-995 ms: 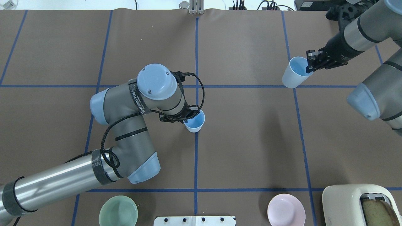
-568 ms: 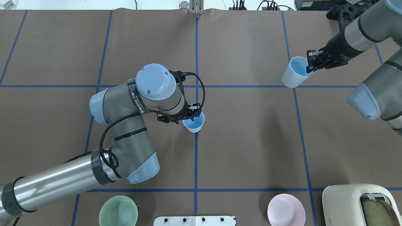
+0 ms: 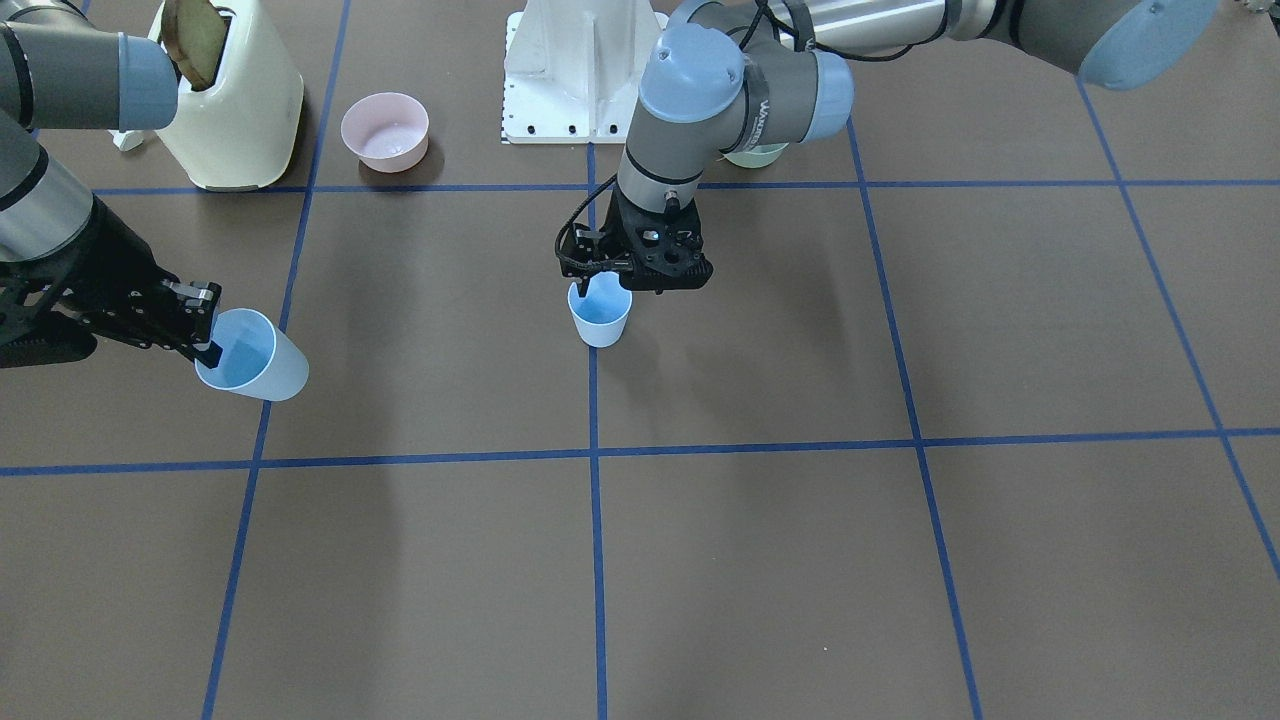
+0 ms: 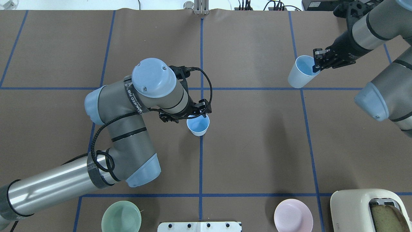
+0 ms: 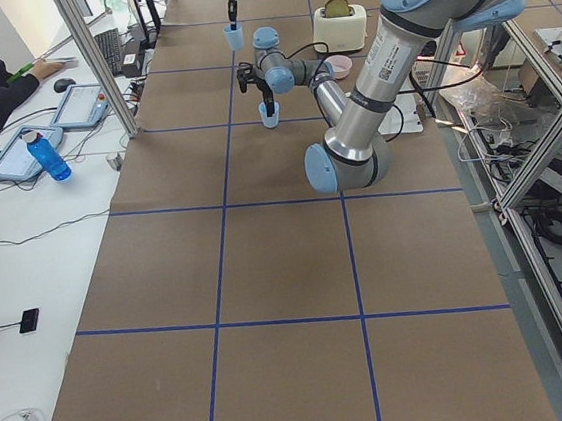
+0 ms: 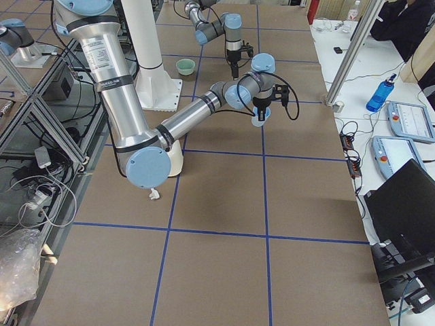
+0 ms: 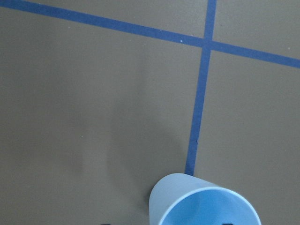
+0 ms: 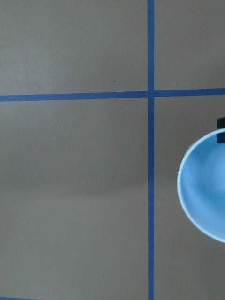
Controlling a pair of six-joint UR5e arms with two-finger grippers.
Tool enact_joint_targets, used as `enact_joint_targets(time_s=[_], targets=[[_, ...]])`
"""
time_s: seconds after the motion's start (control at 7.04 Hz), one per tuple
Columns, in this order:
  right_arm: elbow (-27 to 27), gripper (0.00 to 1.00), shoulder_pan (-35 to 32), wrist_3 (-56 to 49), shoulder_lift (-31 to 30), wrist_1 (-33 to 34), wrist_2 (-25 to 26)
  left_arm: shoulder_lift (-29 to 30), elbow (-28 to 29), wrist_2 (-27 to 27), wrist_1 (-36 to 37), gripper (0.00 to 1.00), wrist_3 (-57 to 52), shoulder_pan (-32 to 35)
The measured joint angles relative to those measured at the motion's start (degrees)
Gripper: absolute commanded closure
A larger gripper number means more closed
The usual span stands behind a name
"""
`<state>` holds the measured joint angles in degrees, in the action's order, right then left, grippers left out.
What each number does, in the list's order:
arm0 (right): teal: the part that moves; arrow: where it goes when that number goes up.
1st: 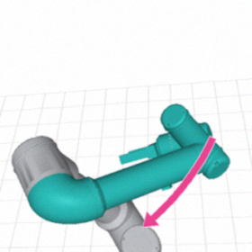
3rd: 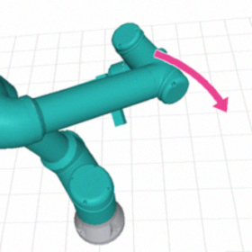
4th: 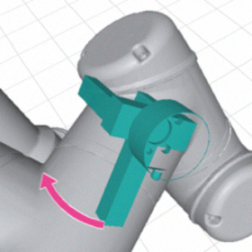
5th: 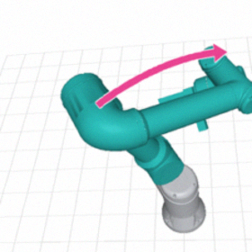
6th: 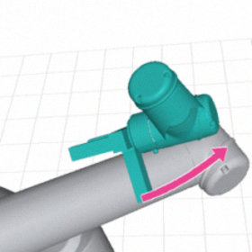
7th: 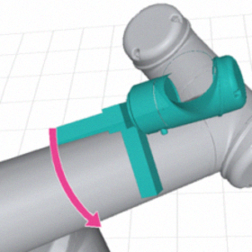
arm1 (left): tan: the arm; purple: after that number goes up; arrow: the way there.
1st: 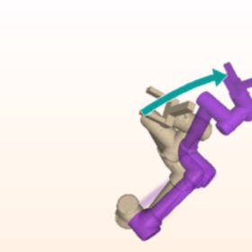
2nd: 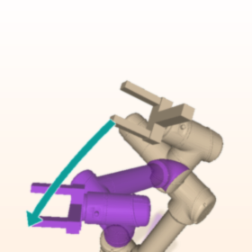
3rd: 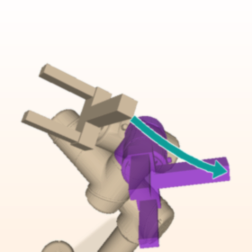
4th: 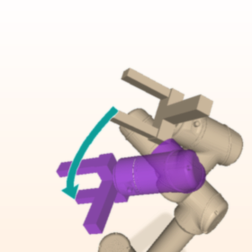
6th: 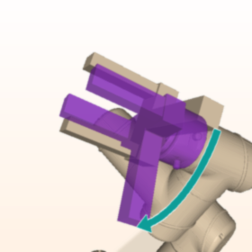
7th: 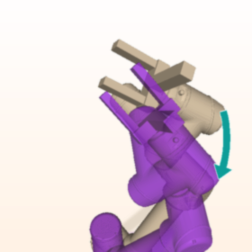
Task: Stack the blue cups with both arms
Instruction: 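Release the center cup with the left gripper while the right gripper carries its cup over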
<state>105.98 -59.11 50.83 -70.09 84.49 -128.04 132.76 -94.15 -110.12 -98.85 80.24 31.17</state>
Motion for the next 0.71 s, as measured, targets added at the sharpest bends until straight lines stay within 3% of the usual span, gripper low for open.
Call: enact_joint_targets(time_s=[0.28, 0.71], targets=[[0.1, 1.0, 0.3, 1.0, 4.6, 5.0, 0.4, -4.0, -4.3, -6.4, 0.2, 0.02, -4.3, 6.1], [-0.6, 1.0, 4.6, 7.6, 10.2, 7.1, 2.9, -12.0, -7.6, -16.8, 0.2, 0.02, -18.5, 18.8]])
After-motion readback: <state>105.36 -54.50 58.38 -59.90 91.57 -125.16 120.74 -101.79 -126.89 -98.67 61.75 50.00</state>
